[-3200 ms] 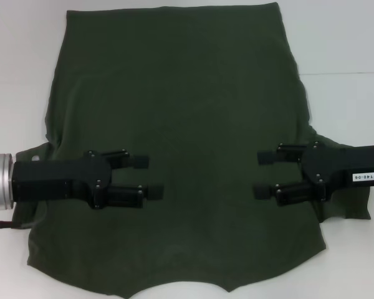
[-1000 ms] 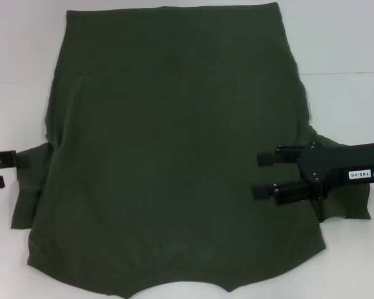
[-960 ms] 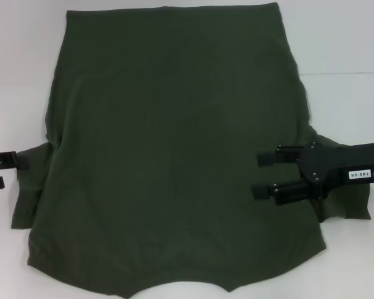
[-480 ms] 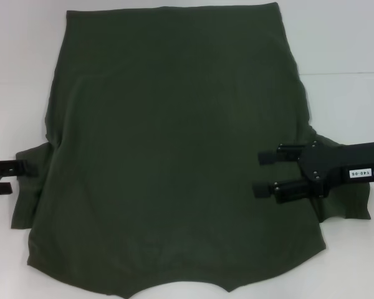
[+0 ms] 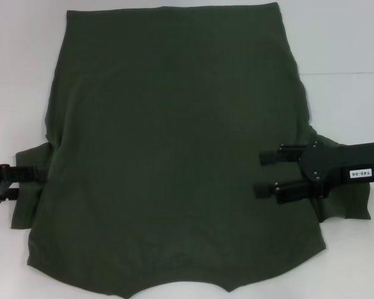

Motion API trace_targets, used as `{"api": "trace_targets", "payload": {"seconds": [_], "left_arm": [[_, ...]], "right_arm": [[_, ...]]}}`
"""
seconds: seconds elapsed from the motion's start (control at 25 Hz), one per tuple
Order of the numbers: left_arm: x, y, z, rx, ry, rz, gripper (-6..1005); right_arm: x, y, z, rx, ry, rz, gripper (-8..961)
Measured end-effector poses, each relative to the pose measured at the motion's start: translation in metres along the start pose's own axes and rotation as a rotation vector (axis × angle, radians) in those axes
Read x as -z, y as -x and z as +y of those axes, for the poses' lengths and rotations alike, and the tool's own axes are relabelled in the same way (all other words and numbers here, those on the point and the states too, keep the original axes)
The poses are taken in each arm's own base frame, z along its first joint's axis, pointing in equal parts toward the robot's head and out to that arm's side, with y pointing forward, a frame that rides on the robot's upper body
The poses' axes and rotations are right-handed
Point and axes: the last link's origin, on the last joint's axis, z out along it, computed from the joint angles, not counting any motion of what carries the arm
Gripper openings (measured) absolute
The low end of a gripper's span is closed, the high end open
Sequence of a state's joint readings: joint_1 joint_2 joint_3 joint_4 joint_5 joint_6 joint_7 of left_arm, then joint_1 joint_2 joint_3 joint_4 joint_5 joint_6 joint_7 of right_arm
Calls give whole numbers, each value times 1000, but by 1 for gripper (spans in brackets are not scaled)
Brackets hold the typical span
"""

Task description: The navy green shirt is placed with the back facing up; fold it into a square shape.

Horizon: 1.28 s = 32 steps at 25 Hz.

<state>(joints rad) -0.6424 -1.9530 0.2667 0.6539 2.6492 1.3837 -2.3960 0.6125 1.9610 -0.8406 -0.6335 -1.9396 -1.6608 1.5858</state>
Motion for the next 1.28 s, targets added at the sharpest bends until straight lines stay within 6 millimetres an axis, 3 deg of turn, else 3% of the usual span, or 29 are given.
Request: {"api": "trace_targets", "payload": {"seconds": [0.32, 0.76, 1.08, 1.28], "left_arm": [[-4, 1, 1, -12, -13, -16, 810], [-10, 1, 2, -16, -26, -20, 395], [-10, 2, 2, -13, -26, -21, 384], [-12, 3, -2, 35, -53, -30, 316]], "right_arm": [[-1, 0, 0, 2, 1, 9, 945], [-2, 0, 0, 2, 1, 9, 945], [-2, 0, 0, 2, 1, 9, 945], [-2, 0, 0, 4, 0, 9, 945]]}}
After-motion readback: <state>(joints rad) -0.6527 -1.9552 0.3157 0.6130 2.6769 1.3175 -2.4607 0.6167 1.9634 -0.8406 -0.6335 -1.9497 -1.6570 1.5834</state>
